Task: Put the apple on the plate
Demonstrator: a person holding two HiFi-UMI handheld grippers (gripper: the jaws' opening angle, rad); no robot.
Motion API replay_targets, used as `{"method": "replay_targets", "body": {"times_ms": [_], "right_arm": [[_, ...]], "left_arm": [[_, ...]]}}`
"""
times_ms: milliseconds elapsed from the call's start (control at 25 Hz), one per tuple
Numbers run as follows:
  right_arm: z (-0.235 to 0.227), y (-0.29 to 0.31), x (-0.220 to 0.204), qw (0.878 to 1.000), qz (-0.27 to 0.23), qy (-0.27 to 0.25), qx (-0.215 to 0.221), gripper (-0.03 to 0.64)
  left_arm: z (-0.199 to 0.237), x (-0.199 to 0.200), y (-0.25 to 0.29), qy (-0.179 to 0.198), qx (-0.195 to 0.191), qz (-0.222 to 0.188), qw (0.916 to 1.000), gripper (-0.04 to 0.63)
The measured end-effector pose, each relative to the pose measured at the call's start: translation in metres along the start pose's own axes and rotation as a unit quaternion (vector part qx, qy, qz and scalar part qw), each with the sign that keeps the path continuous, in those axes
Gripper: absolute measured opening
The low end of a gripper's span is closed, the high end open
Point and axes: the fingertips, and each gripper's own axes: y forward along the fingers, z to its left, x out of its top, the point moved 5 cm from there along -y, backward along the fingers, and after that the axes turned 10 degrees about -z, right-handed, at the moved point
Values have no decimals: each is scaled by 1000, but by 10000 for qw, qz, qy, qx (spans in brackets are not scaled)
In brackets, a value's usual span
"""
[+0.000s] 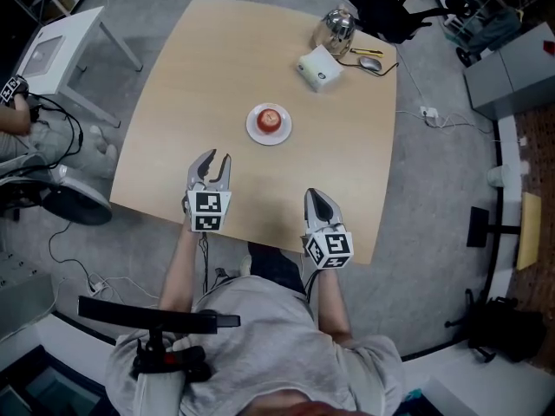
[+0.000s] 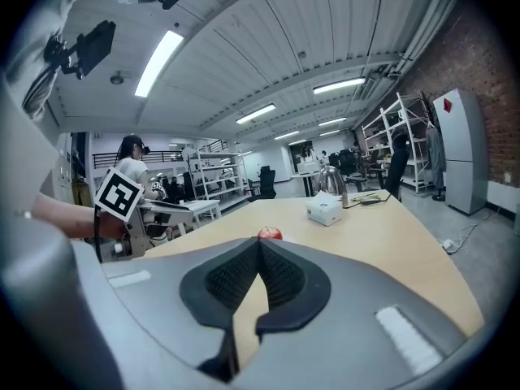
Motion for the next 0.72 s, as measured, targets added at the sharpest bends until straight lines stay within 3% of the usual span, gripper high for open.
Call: {"method": "replay_targets", "body": {"times_ms": [720], "right_arm": [[39, -25, 13, 9989, -140, -217, 384, 6]], "left_arm": [[-3, 17, -105, -54, 404, -291, 9987, 101]]}}
